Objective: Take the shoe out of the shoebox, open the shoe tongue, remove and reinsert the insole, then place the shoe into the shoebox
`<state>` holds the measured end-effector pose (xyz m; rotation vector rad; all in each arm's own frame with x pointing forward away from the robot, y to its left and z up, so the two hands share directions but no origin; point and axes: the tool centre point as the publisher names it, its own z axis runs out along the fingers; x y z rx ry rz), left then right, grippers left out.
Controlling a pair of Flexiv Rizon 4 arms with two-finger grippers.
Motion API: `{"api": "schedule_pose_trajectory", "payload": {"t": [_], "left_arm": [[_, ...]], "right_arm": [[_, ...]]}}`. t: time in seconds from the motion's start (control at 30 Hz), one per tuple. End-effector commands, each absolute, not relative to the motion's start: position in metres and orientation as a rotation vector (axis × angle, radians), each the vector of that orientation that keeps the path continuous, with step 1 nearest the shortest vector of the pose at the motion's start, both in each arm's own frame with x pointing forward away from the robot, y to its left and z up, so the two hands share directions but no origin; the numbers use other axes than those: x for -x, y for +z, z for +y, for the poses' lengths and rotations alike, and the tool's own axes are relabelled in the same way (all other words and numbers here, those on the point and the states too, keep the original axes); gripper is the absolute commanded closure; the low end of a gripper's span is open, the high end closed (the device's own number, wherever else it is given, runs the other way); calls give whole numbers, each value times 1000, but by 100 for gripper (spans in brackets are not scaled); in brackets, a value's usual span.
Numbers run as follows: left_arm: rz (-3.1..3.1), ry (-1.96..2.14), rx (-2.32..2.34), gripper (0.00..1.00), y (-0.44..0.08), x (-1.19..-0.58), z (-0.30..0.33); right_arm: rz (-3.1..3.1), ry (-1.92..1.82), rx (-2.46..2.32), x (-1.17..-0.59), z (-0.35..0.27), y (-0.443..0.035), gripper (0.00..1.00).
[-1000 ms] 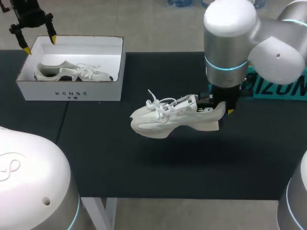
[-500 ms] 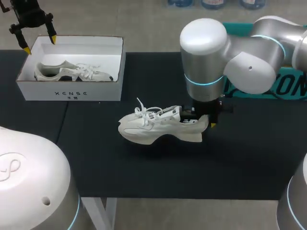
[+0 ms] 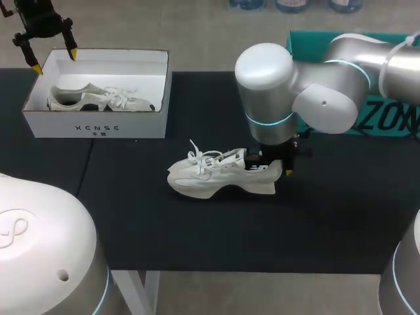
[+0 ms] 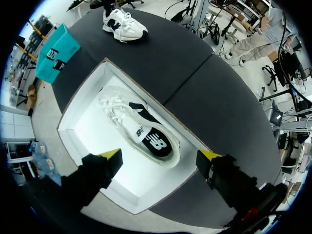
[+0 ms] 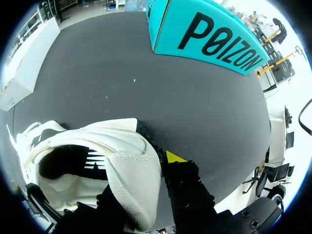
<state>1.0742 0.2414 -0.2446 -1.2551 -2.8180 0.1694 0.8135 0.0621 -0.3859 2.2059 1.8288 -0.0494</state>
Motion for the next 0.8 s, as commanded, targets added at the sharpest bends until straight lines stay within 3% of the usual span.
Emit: {"api": "schedule_pose_trajectory", "payload": {"t": [0.03,0.07,0.1,0.13,0.6,0.8], "left_arm": [[-2816,169,1256,0,-245,-1075,242],[-2816,169,1256,0,-245,-1075,242],[-2816,169,1256,0,-245,-1075,242],[-2816,169,1256,0,-245,-1075,242],[-2816,169,1256,0,-245,-1075,242],[-2816,169,1256,0,-245,-1075,242]], "right_arm": [[1841,-73,-2212,-815,61,-398,93],[1843,-80,-2212,-815,60,-399,67],[1846,-91,-2217,-814,60,-399,8],[1844,-93,-2220,-815,58,-398,0],[2201,161,-1936,-811,68,-299,0],[2774,193,-1211,-809,64,-255,0]]}}
